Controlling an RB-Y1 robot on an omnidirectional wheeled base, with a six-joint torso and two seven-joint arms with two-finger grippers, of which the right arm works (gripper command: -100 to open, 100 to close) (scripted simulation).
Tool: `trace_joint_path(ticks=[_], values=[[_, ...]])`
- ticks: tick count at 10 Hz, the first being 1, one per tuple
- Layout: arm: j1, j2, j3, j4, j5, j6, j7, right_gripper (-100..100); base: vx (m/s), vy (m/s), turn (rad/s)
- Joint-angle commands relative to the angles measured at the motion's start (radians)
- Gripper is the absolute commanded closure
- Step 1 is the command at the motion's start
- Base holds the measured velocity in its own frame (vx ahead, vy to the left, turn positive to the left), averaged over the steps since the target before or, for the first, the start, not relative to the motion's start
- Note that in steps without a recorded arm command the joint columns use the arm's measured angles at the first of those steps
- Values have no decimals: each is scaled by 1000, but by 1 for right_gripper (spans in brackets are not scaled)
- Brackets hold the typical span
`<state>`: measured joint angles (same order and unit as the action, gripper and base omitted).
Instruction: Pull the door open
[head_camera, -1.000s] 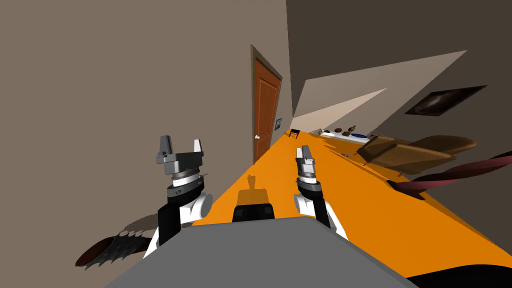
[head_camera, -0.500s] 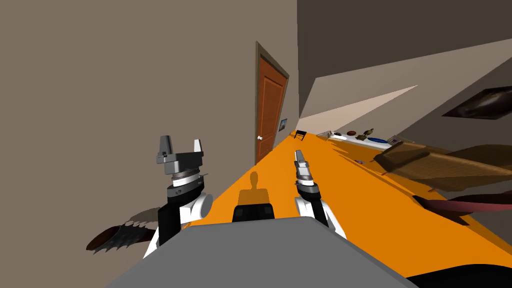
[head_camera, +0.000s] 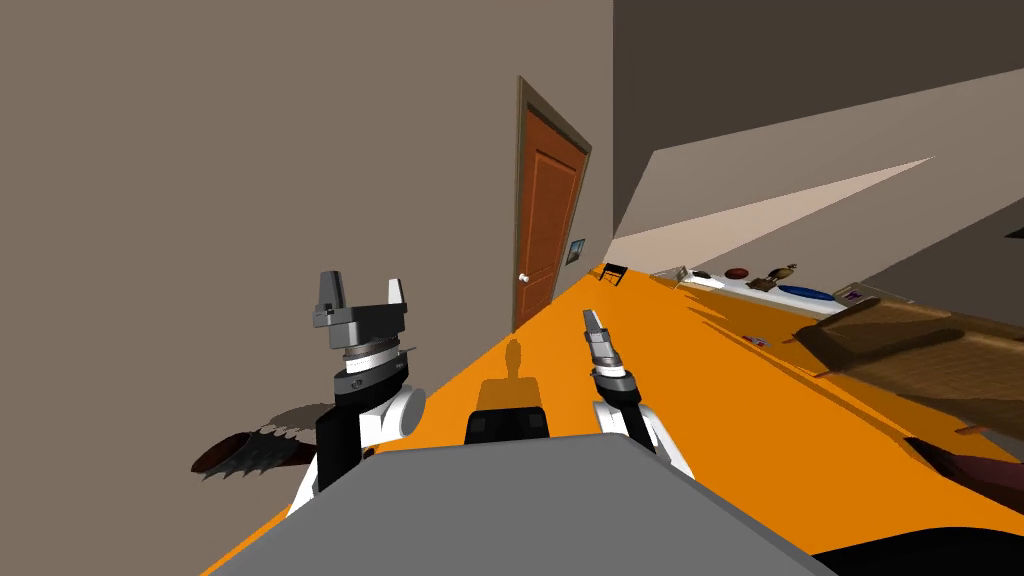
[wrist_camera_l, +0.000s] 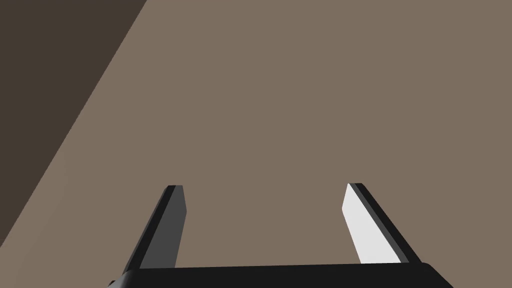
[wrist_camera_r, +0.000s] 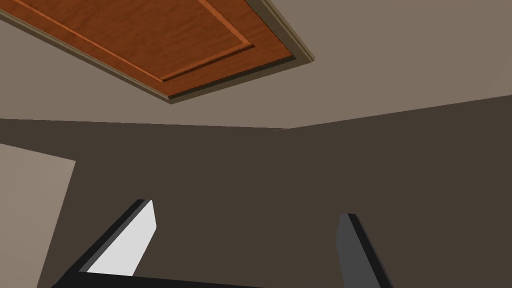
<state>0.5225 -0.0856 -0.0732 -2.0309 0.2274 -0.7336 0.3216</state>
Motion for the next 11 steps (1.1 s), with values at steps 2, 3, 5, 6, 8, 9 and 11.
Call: trace_joint_path(ticks=[2, 3, 5, 6, 8, 9, 11], values=[[3, -10, -14, 48, 31, -26, 40, -100, 76, -121, 147], [4, -13, -19, 65, 42, -35, 54, -100, 68, -106, 128], [7, -18, -30, 110, 70, -59, 89, -100, 70, -98, 160], [9, -20, -35, 128, 82, -69, 104, -100, 82, -148, 193], [12, -24, -47, 175, 112, -94, 141, -100, 79, -144, 183], [14, -26, -54, 203, 130, -109, 163, -100, 74, -143, 207], [17, -27, -64, 241, 154, -129, 194, -100, 75, -127, 144]])
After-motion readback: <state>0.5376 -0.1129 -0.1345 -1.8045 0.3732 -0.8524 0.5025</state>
